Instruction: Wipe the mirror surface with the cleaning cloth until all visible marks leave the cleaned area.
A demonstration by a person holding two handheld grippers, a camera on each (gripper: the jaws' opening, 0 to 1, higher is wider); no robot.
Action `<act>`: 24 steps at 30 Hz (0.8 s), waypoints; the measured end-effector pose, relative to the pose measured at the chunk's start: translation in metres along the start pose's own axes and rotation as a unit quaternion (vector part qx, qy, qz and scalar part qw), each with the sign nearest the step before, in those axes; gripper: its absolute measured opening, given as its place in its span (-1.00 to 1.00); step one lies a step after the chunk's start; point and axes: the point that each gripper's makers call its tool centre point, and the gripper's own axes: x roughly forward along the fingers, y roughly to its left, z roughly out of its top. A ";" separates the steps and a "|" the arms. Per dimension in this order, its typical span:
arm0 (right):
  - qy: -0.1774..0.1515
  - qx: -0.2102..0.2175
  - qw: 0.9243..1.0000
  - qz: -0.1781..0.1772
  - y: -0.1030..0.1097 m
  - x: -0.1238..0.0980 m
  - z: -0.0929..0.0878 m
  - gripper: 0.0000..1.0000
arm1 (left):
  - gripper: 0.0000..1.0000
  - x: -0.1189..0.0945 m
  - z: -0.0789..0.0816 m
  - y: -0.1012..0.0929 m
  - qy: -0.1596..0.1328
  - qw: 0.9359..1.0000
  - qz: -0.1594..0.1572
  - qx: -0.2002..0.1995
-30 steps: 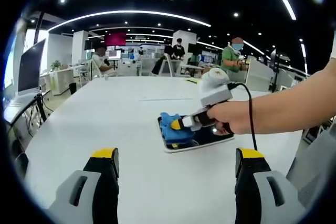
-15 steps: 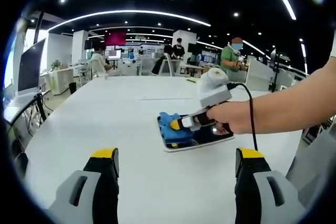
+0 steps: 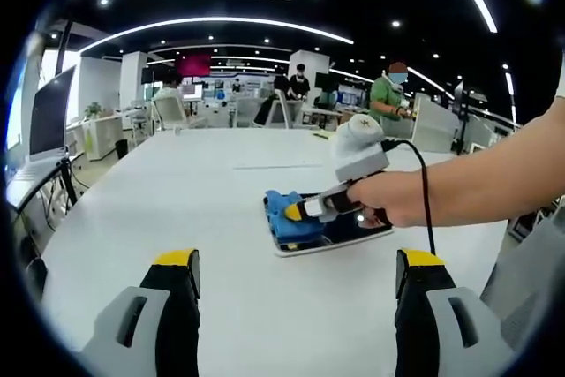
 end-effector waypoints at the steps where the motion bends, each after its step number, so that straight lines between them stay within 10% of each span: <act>1: 0.000 -0.001 1.000 0.001 0.001 0.000 0.000 -0.97 | 0.85 0.000 0.000 0.000 0.000 1.000 0.000 0.000; 24: 0.003 -0.012 1.000 0.021 0.020 -0.009 -0.012 -0.97 | 0.85 -0.001 0.005 -0.007 -0.003 1.000 -0.006 0.006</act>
